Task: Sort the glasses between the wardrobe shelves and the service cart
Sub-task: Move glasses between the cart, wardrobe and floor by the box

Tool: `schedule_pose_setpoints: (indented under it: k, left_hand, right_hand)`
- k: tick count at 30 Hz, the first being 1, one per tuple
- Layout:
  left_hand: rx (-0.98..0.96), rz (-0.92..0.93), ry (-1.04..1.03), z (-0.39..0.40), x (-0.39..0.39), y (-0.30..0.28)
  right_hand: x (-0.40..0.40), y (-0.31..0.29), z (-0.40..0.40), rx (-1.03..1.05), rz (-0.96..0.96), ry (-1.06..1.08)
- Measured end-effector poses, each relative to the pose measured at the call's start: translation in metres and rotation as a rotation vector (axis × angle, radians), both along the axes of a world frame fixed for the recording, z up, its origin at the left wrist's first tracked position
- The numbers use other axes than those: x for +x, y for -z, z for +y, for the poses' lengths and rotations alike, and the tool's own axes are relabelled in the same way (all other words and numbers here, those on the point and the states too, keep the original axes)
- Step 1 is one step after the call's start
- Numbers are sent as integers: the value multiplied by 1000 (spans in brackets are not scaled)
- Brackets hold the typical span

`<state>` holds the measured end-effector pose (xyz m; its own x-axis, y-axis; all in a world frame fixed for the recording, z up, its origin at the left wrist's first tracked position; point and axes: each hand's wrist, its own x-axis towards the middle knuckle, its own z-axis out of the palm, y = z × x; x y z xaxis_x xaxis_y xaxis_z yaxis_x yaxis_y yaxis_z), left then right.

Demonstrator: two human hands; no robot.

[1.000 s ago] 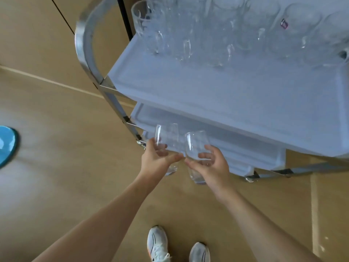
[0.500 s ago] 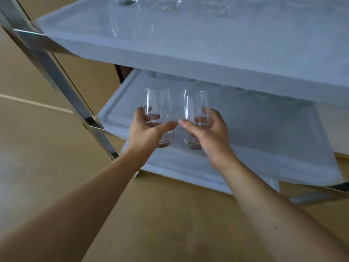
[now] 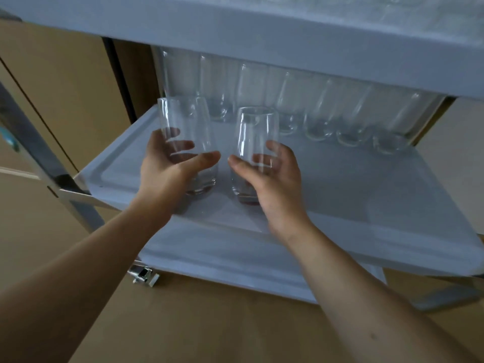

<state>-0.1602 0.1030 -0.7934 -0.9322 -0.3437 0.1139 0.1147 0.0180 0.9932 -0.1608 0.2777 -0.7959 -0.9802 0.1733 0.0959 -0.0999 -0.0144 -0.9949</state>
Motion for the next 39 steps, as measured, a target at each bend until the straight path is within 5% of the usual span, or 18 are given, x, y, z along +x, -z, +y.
schedule_pose_setpoints:
  k: [27,39]
  left_hand:
    - [-276,130,-193,-73,-143,12]
    - [-259,173,-145,-73,-145,17]
  right_hand:
    - [-51,12,-39,-13,213,34]
    - [-92,-1,-65,179,233,94]
